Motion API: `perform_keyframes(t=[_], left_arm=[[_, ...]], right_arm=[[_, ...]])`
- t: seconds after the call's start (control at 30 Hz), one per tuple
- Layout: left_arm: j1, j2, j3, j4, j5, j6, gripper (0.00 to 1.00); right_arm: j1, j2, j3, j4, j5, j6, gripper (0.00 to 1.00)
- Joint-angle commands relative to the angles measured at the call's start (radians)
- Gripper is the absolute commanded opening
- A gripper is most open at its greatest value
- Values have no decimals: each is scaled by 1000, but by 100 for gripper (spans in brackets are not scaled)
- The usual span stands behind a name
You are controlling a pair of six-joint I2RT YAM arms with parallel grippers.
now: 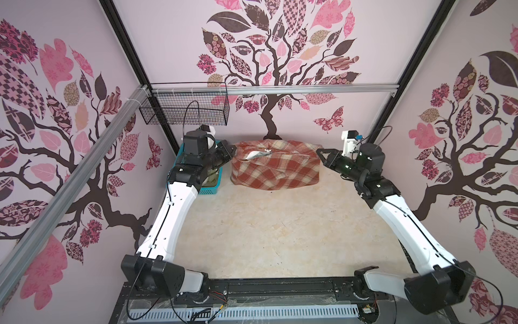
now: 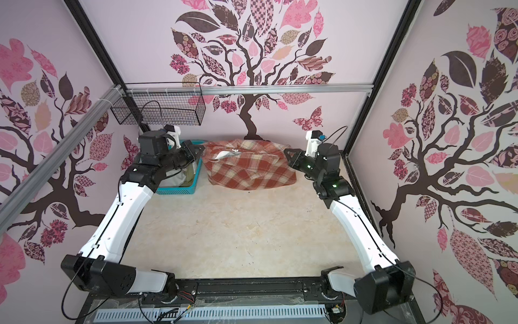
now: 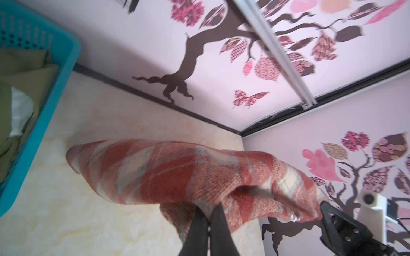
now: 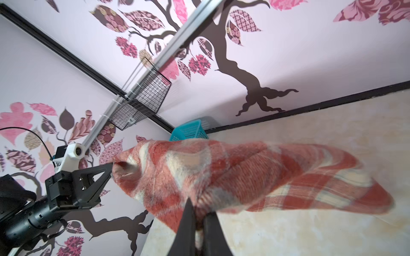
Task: Fold and stack skirts
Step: Flatten out the skirt at the center of the table.
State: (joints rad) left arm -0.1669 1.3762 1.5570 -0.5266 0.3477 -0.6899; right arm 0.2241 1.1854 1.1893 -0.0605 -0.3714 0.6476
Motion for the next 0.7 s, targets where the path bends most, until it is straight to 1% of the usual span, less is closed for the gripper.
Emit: perform_keyframes(t=[0.0, 0.07, 0.13, 0.23, 0.3, 0.37, 0.47, 0.57, 0.67], left_arm=[[15, -61, -74, -68, -2, 21, 0], [21, -116, -146, -77, -4, 15, 0], [44, -162, -181, -99, 3, 13, 0], [101, -185, -175, -103, 34, -2, 0], [138, -163, -140, -90, 49, -7, 0], [160, -106, -75, -84, 54, -8, 0], [167, 30, 67, -63, 69, -7, 0], [169, 194, 246, -45, 80, -13, 0], [170, 348, 474, -53, 96, -18, 0]], right_arm=[[-11, -66, -83, -90, 46, 14, 0], [-11, -95, -120, -136, 39, 9, 0], [-11, -118, -128, -171, 45, -4, 0], [-11, -112, -72, -200, 71, -34, 0], [-14, -65, 2, -214, 91, -67, 0], [-18, 4, 92, -218, 100, -93, 0], [-37, 143, 243, -190, 85, -118, 0], [-79, 319, 437, -177, 33, -116, 0], [-107, 473, 649, -210, -1, -119, 0]])
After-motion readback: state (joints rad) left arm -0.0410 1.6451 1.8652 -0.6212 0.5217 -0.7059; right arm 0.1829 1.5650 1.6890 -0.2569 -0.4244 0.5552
